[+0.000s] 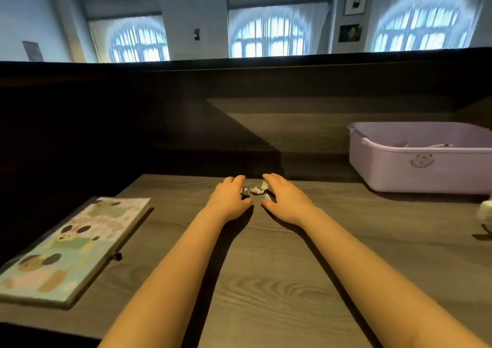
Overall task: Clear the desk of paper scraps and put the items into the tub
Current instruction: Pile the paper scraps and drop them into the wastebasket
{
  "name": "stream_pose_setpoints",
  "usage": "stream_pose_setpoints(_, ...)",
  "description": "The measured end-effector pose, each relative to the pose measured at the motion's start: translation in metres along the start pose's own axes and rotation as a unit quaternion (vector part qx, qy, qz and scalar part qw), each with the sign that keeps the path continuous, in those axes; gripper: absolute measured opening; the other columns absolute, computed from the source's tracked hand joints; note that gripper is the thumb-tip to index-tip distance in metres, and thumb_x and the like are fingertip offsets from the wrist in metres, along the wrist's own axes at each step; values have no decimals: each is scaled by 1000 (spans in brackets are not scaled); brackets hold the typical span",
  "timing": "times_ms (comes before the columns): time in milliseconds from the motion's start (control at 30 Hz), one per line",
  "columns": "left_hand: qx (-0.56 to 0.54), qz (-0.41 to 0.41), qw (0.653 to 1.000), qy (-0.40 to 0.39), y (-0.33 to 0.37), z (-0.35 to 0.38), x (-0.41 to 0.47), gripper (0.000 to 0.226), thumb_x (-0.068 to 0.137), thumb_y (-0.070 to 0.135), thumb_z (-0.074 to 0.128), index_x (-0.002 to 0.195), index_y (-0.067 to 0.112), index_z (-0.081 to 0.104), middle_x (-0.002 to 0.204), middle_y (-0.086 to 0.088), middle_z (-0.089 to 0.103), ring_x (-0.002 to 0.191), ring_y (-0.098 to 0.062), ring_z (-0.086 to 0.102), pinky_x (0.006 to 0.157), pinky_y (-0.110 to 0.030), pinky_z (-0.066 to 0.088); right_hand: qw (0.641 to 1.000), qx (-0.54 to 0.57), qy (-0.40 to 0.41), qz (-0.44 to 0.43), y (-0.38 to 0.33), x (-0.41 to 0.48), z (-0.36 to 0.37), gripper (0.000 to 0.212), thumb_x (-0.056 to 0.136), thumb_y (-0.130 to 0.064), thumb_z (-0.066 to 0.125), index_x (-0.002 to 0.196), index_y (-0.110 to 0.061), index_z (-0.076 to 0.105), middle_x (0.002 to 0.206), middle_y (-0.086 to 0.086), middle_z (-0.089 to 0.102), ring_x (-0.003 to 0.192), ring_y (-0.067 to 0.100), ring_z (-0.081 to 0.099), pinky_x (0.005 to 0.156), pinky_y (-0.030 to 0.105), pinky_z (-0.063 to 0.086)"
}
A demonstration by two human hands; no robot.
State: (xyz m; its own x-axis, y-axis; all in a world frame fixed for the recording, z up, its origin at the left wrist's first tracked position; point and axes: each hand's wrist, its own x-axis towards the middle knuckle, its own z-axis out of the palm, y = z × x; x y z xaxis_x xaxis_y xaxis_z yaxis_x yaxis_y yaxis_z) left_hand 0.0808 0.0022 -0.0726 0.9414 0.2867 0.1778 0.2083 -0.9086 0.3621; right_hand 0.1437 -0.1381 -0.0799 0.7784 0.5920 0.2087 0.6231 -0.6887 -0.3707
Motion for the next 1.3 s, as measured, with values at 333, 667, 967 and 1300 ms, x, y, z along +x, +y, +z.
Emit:
stream_pose_setpoints(333,16,-10,997,81,-20,13,10,17,91,25,56,106,18,61,108,-3,56,101,-18,53,87,-31,46,997,-3,-67,-35,4,27,16,47,99,-35,42,144,-32,33,155,-4,27,143,17,23,115,36,23)
stream_pose_setpoints(667,-61,-25,990,127,-24,5,3,10,92,17,53,99,13,59,103,-2,55,91,-12,53,81,-25,47,984,158,76,25,1,22,12,31,94,-1,44,94,-19,69,107,2,64,100,15,59,88,27,51)
stream_pose_setpoints(967,-184,12,972,143,-13,-5,-4,8,94,16,51,100,13,57,90,-2,60,84,-14,61,73,-24,51,923,356,116,92,2,23,1,28,97,-6,37,87,-20,59,75,-1,53,66,10,49,57,20,40)
stream_pose_setpoints(1300,-247,39,951,180,6,-33,-16,3,92,14,55,94,15,57,87,0,60,84,-15,64,79,-35,57,930,329,151,59,-21,14,-30,16,93,-12,50,93,-19,64,84,1,62,75,10,55,69,23,47)
